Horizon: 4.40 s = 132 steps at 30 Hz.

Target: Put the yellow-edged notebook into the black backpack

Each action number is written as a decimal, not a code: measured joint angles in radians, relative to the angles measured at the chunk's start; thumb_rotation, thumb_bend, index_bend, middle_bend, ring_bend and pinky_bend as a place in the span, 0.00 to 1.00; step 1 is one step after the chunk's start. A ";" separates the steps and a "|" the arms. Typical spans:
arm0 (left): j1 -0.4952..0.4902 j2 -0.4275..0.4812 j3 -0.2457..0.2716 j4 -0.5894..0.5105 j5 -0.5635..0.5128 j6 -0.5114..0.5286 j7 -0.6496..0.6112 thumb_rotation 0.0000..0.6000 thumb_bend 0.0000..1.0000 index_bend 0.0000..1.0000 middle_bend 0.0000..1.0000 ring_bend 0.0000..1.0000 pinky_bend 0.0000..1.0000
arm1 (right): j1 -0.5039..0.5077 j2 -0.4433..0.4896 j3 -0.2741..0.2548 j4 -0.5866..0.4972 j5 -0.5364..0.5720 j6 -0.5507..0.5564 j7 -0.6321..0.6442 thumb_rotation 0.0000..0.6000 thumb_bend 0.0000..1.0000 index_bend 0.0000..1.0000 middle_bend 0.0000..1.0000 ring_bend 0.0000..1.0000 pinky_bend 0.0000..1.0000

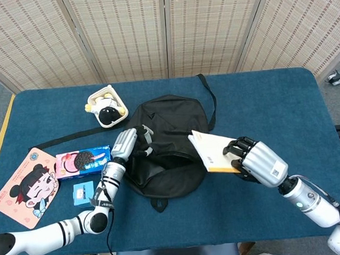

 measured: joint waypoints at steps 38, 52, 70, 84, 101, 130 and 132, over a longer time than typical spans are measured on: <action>-0.186 0.003 -0.119 0.041 -0.551 -0.002 0.158 0.96 0.55 0.82 0.36 0.27 0.44 | 0.272 -0.226 0.014 0.047 -0.016 -0.372 -0.110 1.00 0.43 0.73 0.39 0.31 0.35; -0.180 0.026 -0.101 0.011 -0.551 0.014 0.150 0.99 0.55 0.82 0.36 0.27 0.44 | 0.334 -0.350 0.033 0.198 0.092 -0.457 -0.143 1.00 0.43 0.73 0.40 0.32 0.36; -0.180 0.048 -0.090 -0.015 -0.572 0.017 0.146 1.00 0.55 0.81 0.36 0.26 0.44 | 0.404 -0.530 0.036 0.444 0.189 -0.546 -0.240 1.00 0.43 0.73 0.41 0.31 0.36; -0.166 0.078 -0.081 -0.054 -0.577 0.019 0.135 1.00 0.55 0.81 0.36 0.26 0.44 | 0.379 -0.661 0.031 0.627 0.222 -0.450 -0.270 1.00 0.24 0.69 0.42 0.30 0.36; -0.160 0.110 -0.074 -0.082 -0.591 0.024 0.129 1.00 0.55 0.80 0.36 0.25 0.44 | 0.326 -0.760 0.038 0.723 0.262 -0.338 -0.256 1.00 0.00 0.09 0.16 0.14 0.31; -0.093 0.207 0.079 -0.278 -0.379 0.098 0.193 1.00 0.28 0.16 0.15 0.08 0.19 | 0.126 -0.131 -0.148 -0.015 0.116 -0.148 -0.353 1.00 0.00 0.00 0.07 0.06 0.20; -0.086 0.219 0.100 -0.313 -0.340 0.124 0.217 1.00 0.27 0.15 0.14 0.07 0.18 | 0.109 -0.107 -0.152 -0.030 0.112 -0.130 -0.352 1.00 0.00 0.00 0.07 0.06 0.20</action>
